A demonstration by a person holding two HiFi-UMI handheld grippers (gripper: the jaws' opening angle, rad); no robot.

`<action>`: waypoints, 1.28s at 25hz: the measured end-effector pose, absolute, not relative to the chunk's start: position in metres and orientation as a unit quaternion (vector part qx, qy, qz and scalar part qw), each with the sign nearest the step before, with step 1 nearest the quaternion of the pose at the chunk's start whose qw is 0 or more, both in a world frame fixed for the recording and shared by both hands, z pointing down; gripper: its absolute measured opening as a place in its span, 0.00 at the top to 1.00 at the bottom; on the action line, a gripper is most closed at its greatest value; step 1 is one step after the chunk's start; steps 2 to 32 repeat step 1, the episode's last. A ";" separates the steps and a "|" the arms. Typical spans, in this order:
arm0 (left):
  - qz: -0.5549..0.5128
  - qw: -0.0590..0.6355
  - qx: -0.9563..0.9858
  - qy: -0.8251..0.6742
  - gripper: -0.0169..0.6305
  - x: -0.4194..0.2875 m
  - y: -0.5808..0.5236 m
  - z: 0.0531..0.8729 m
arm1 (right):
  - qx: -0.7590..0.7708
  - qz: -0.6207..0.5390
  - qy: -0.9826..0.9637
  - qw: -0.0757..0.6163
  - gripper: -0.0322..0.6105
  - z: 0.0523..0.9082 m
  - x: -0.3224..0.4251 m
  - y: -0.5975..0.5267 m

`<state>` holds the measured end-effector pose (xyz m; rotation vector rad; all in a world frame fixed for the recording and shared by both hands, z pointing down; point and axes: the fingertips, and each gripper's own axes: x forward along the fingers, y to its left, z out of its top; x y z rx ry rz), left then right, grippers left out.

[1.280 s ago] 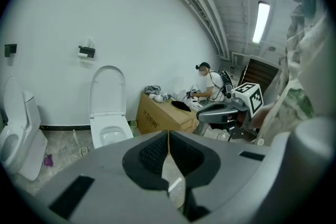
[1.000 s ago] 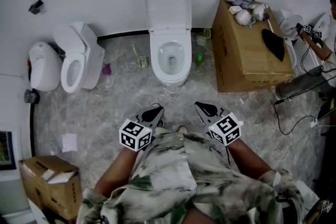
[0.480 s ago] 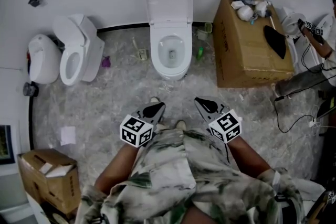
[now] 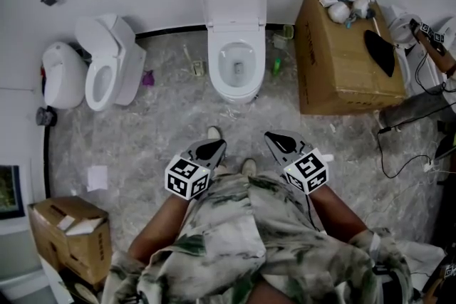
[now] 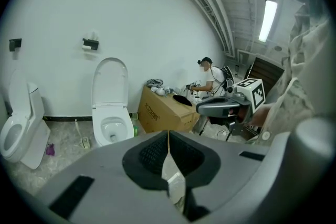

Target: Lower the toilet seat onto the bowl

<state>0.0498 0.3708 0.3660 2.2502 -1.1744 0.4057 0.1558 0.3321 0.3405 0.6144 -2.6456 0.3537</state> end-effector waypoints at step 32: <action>0.155 0.285 0.839 -0.437 0.93 0.051 0.371 0.368 | 0.219 0.129 -0.946 0.200 0.92 0.342 0.156 0.331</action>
